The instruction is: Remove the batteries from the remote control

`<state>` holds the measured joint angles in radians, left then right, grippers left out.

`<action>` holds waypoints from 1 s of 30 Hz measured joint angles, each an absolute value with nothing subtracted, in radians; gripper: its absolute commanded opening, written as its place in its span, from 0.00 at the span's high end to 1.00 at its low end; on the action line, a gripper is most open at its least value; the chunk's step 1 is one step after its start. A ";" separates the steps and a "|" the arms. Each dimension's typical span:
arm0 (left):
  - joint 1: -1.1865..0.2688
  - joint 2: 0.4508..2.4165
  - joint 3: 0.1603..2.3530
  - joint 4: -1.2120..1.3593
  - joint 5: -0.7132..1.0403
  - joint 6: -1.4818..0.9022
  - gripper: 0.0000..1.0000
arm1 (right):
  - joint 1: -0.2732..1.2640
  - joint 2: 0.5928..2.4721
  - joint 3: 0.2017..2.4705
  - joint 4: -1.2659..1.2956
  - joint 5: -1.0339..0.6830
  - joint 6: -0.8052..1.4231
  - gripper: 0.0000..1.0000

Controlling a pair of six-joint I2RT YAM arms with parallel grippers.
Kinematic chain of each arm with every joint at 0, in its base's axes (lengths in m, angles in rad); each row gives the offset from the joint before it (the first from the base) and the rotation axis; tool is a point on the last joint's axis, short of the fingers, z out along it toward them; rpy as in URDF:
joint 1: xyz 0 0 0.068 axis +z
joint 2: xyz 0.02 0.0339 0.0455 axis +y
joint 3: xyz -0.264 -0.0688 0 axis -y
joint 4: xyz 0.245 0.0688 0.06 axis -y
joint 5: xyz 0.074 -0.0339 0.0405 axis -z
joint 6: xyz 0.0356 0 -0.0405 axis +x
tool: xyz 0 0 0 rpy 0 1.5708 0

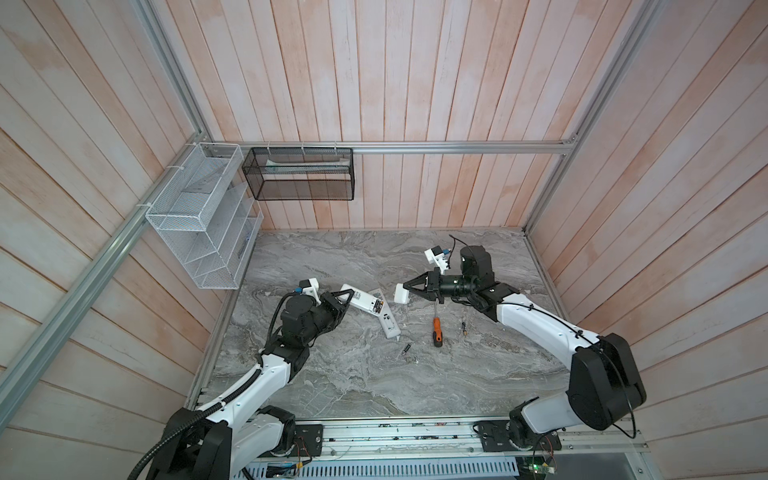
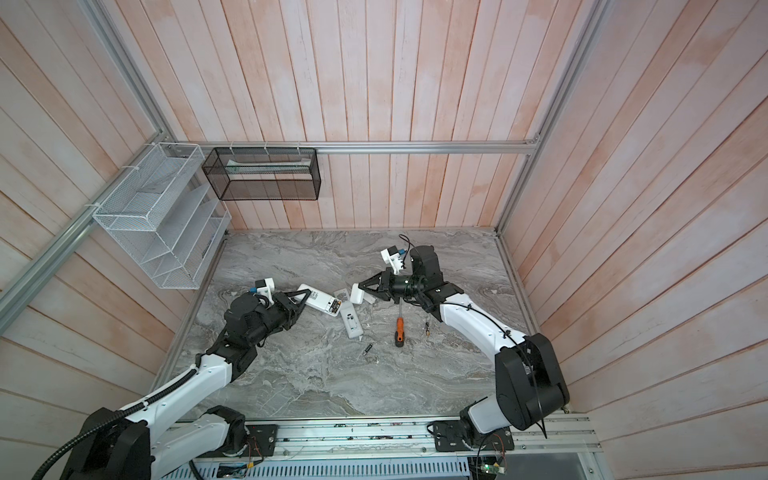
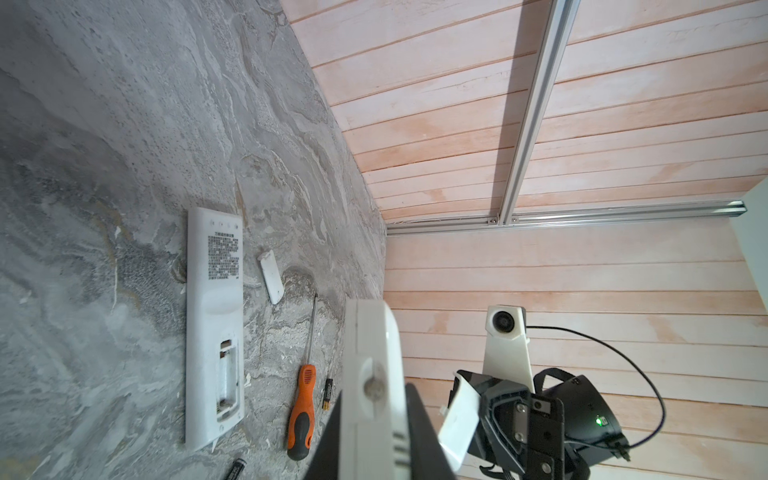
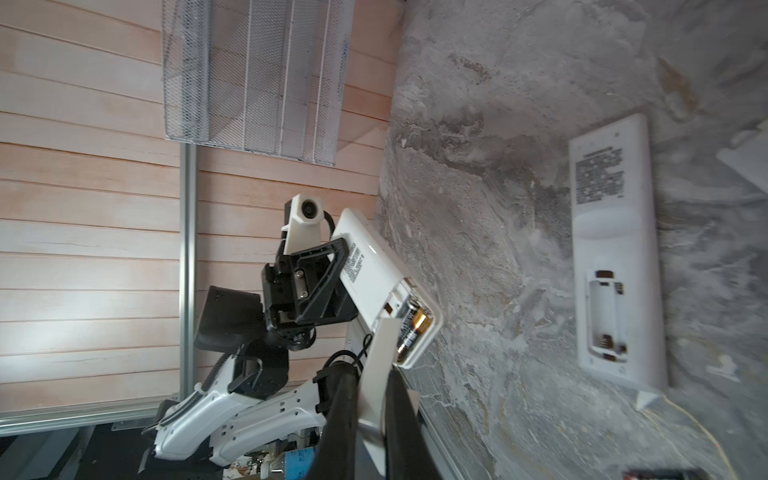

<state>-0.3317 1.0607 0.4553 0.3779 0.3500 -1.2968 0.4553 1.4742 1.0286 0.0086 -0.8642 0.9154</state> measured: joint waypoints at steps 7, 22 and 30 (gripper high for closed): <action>-0.329 1.008 0.443 0.268 0.391 -1.264 1.00 | 0.453 1.478 1.184 -0.366 -0.672 0.648 0.92; -0.328 1.092 0.423 0.154 0.515 -1.222 1.00 | 0.454 1.635 1.365 -0.686 -0.300 0.361 0.91; -0.337 1.152 0.429 0.134 0.575 -1.206 1.00 | 0.464 1.817 1.511 -0.717 -0.218 0.306 0.91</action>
